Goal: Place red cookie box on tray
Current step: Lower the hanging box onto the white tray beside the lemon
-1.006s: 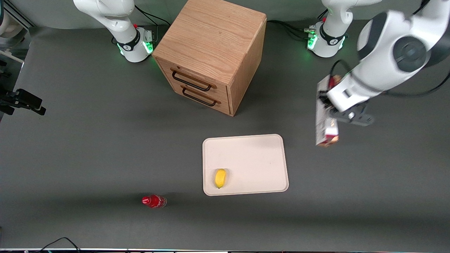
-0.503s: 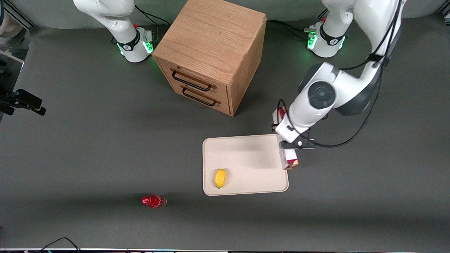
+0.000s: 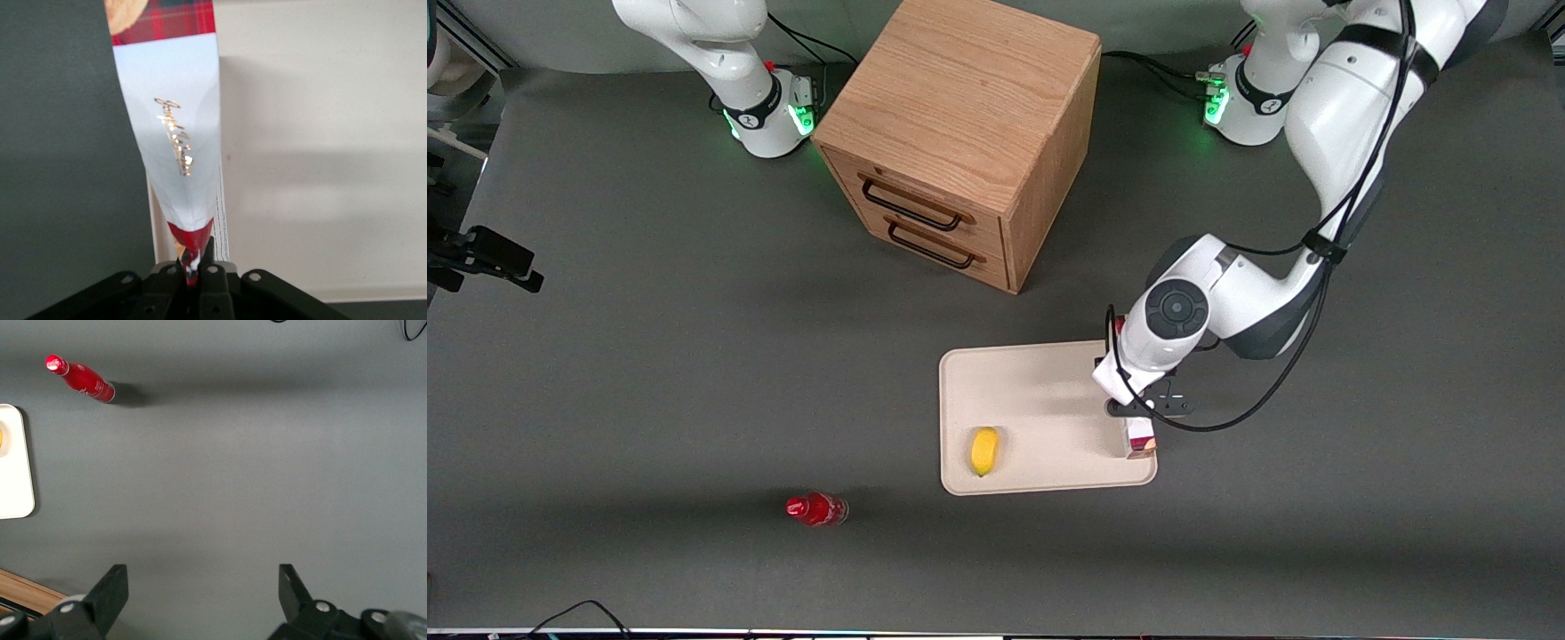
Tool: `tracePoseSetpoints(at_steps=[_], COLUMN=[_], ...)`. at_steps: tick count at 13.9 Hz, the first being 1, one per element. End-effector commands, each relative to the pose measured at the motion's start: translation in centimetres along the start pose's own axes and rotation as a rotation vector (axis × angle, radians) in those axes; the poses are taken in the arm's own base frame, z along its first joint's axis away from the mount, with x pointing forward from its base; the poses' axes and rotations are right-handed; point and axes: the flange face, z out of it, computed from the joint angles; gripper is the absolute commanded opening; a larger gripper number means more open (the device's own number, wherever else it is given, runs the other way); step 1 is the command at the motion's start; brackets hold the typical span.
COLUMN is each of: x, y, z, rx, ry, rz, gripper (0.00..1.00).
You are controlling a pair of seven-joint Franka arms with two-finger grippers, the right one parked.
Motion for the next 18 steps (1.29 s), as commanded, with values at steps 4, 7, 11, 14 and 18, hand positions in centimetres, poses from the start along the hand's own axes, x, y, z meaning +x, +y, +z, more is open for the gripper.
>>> tracePoseSetpoints(at_steps=[4,7,11,14,18], x=[0.9,1.0,1.0,1.0,1.7], y=[1.1,1.1,1.0,0.9,0.7], z=[1.3,1.6,1.7,1.6,-0.8], rx=[-0.025,-0.029,-0.028,-0.028,-0.020], ry=[0.042,0.036,0.033,0.035,0.046], rz=[-0.003,0.000,-0.002,-0.003,-0.008], gripper=[0.00,0.92,1.00,1.00,1.00])
